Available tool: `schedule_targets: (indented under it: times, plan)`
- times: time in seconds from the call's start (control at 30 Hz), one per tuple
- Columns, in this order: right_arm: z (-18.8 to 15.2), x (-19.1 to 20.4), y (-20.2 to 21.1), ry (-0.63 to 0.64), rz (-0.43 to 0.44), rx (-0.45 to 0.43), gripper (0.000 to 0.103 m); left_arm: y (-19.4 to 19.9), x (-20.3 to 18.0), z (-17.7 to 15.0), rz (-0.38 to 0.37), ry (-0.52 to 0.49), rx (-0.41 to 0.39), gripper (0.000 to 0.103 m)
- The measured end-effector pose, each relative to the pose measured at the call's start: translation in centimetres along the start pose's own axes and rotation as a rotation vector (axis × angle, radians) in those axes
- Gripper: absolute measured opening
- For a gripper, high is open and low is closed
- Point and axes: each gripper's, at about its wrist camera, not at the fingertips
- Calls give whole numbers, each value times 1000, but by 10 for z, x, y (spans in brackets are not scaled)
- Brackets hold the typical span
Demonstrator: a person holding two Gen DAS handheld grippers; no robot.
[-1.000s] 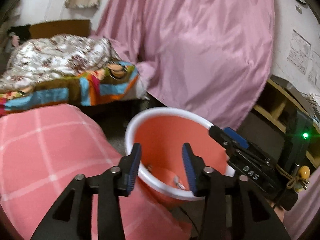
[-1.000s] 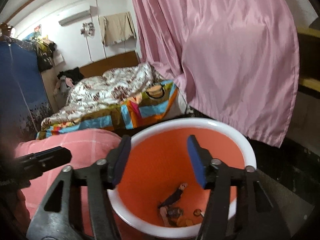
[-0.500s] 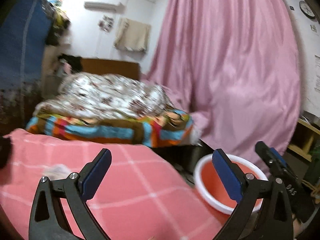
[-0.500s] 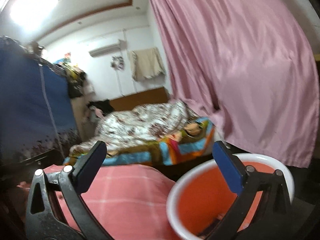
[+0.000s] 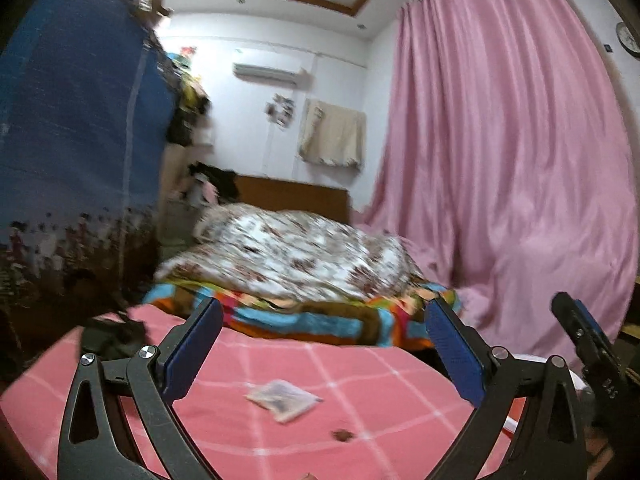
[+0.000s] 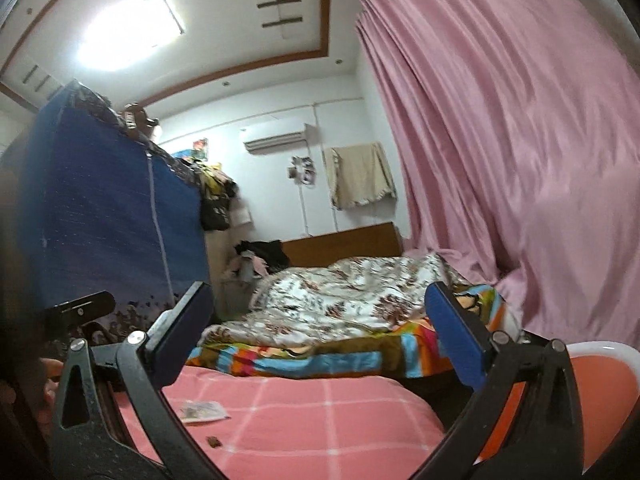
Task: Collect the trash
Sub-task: 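Move both tools back over the white paper wrapper on the bedspread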
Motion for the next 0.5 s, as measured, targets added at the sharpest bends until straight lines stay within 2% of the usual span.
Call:
schedule_targets:
  times: [0.2,0.4,0.5]
  plan:
    - [-11,31,-9,59,67,17,103,27,32,1,68,-33,-53,99]
    - [-25,51,-18,125,102,51,103,25,55,-11,95,-57,1,99]
    - [-33,57,-21,145,113,77,103,5,59,-15,94,-56,35,99]
Point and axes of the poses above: each gripper's, at about its wrist camera, not at the fingertips, and y roughly against the way its jaws point, x to its left, z to its top, and after that the axes turned 10 degrees about -z, right-handed
